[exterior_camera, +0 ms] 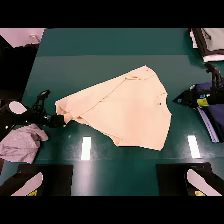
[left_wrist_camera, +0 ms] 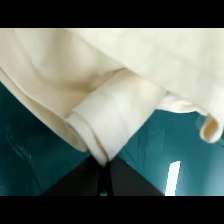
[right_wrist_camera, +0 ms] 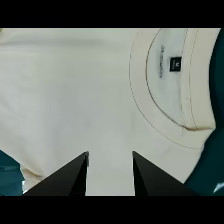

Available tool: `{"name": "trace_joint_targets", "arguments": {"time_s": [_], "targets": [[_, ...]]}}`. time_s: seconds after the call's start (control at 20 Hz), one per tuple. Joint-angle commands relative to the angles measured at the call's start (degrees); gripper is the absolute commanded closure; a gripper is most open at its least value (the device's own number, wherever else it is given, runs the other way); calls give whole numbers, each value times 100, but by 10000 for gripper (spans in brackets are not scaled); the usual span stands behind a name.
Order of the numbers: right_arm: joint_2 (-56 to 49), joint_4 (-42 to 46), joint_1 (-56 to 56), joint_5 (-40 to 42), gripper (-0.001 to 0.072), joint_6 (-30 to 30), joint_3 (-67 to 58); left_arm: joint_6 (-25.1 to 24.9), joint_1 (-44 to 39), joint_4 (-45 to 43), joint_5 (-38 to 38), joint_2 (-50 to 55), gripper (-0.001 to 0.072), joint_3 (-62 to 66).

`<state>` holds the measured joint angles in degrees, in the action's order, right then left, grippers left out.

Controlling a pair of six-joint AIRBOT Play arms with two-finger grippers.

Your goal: Fold the shirts.

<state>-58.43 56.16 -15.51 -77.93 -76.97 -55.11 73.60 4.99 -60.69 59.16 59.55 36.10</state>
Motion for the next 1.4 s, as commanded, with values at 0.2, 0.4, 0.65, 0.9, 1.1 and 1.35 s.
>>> {"name": "trace_joint_targets", "arguments": {"time_s": [0.2,0.4,0.65,0.9,1.1,1.35], "targets": [[634,789,4,-557,323,-455,1456,-9,2,59,374,-68,683,686],[975,780,4,-485,232,-588,2636,-9,2,90,496,-66,683,817],[678,-90,11,81,261,-522,3488,-9,2,114,538,-66,683,817],[166,-212,11,459,331,-313,3569,-7,2,114,673,-66,683,817],[636,-223,4,498,692,-92,3519,-9,4,199,894,-66,682,837],[1657,-264,4,887,694,-306,1777,22,4,540,1349,-68,683,2472]]}}
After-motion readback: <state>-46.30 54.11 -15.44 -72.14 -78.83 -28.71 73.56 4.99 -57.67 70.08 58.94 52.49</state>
